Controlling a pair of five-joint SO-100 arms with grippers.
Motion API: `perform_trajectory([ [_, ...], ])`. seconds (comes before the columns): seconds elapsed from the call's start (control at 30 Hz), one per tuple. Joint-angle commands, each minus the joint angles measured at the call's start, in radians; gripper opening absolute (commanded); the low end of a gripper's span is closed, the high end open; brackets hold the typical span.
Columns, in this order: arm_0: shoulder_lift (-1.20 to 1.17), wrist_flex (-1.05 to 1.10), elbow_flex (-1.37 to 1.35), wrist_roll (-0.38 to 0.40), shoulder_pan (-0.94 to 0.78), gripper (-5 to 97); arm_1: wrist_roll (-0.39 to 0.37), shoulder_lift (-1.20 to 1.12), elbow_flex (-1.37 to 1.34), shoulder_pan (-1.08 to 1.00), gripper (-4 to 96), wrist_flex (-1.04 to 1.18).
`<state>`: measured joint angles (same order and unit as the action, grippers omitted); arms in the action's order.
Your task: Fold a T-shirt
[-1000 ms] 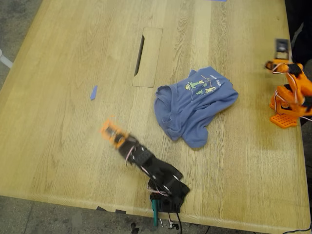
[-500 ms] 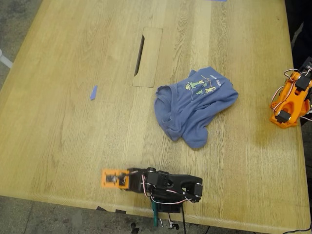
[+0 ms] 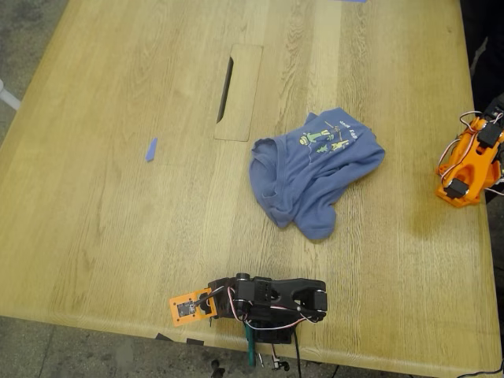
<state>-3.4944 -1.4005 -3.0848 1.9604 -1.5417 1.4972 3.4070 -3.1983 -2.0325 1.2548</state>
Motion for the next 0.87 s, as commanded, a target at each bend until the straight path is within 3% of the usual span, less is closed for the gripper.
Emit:
perform_trajectory([
  [0.0,-0.114,-0.028,0.018,-0.002,-0.008,0,0.005,0.000,-0.061,-0.144,0.1,-0.009],
  [0.67,-0.114,-0.028,0.018,-0.028,-0.012,0,0.000,0.000,-0.061,-0.149,0.1,-0.009],
  [0.83,-0.114,-0.028,0.018,-0.083,-0.012,0,-0.002,0.000,-0.061,-0.149,0.1,-0.009],
])
